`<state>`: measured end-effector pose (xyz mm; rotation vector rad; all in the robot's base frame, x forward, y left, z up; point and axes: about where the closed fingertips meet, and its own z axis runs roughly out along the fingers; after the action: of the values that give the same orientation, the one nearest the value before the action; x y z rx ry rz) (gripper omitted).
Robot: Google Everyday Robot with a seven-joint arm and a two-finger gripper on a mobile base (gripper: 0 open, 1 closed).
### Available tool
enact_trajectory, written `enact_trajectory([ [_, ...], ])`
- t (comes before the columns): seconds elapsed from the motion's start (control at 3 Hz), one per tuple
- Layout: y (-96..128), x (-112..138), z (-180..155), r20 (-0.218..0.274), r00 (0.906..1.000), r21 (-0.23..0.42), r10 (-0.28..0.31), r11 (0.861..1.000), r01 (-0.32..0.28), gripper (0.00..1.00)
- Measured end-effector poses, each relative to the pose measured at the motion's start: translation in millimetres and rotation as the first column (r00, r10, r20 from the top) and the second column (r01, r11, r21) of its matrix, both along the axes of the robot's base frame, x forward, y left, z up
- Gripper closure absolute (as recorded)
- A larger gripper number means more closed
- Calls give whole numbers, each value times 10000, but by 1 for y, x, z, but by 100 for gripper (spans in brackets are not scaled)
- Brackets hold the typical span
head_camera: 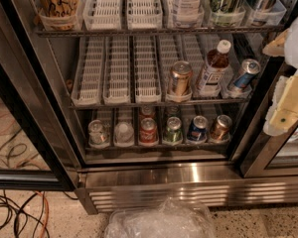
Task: Pick water bottle from bottom shelf of fridge
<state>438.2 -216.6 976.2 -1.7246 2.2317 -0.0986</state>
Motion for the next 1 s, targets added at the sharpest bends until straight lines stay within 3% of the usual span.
enact_trajectory([
  [0.33, 2, 2, -8, 73, 9999, -76, -81, 9999, 82, 0],
  [0.67, 4, 4, -25, 342, 9994, 437, -67, 9990, 52, 0],
  [1.0, 11, 5, -50, 788, 9969, 1574, -58, 9875, -67, 0],
])
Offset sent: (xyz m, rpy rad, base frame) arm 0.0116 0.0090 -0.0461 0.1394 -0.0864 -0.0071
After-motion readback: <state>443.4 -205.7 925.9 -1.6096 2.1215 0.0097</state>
